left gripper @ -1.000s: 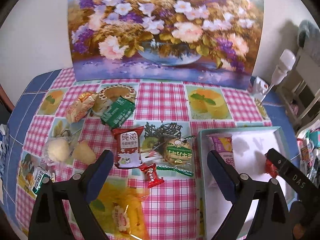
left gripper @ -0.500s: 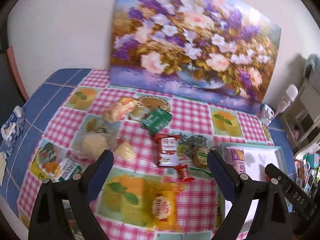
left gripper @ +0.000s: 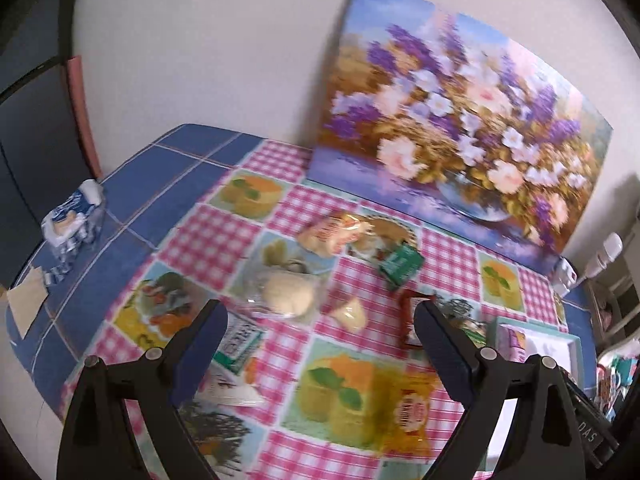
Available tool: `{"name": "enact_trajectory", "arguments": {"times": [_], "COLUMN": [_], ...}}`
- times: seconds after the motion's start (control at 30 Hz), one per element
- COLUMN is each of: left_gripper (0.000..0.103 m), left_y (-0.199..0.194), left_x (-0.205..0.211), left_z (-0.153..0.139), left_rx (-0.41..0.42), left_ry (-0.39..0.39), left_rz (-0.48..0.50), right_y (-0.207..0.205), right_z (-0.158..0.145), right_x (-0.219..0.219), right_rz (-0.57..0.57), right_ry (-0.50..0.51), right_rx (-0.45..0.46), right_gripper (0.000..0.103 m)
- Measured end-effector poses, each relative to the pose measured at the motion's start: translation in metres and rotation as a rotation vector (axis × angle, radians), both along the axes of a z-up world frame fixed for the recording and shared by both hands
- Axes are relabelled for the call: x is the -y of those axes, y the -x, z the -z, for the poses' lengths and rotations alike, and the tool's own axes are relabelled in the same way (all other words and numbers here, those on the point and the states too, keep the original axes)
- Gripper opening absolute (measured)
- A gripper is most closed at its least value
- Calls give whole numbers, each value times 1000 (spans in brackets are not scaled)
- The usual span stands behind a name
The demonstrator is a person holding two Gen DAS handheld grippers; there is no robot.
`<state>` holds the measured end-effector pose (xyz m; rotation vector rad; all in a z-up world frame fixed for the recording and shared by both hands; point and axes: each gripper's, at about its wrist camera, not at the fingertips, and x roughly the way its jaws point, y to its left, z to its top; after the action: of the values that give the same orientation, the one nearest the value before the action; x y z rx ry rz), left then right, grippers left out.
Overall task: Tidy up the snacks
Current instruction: 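Withdraw both tools from the tray back over the snacks, then grasp the green-white biscuit pack with the left tool while the right tool grasps the yellow bread bag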
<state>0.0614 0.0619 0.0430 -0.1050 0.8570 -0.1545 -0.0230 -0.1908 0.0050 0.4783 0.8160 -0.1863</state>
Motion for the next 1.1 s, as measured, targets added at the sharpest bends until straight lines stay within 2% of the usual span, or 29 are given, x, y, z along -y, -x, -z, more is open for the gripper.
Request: {"name": "enact_trajectory", "arguments": {"times": [0.27, 0.4, 0.53, 0.83, 1.1], "left_gripper": [95, 95, 95, 95, 95], "left_y": [-4, -9, -16, -40, -59], "left_x": [-40, -57, -72, -63, -47], "left_z": [3, 13, 32, 80, 112], "left_rx": [-33, -85, -160, -288, -331], "left_ry": [-13, -34, -14, -61, -183], "left_rz": [-66, -98, -118, -92, -45], "right_y": [-22, -29, -36, -44, -50], "right_z": [12, 23, 38, 81, 103], "right_x": [-41, -55, -64, -77, -86], "right_rz": [-98, -123, -137, -161, -175], "right_ry": [26, 25, 32, 3, 22], "right_rx": [-53, -92, -152, -294, -363], "right_gripper": [103, 103, 103, 103, 103]}}
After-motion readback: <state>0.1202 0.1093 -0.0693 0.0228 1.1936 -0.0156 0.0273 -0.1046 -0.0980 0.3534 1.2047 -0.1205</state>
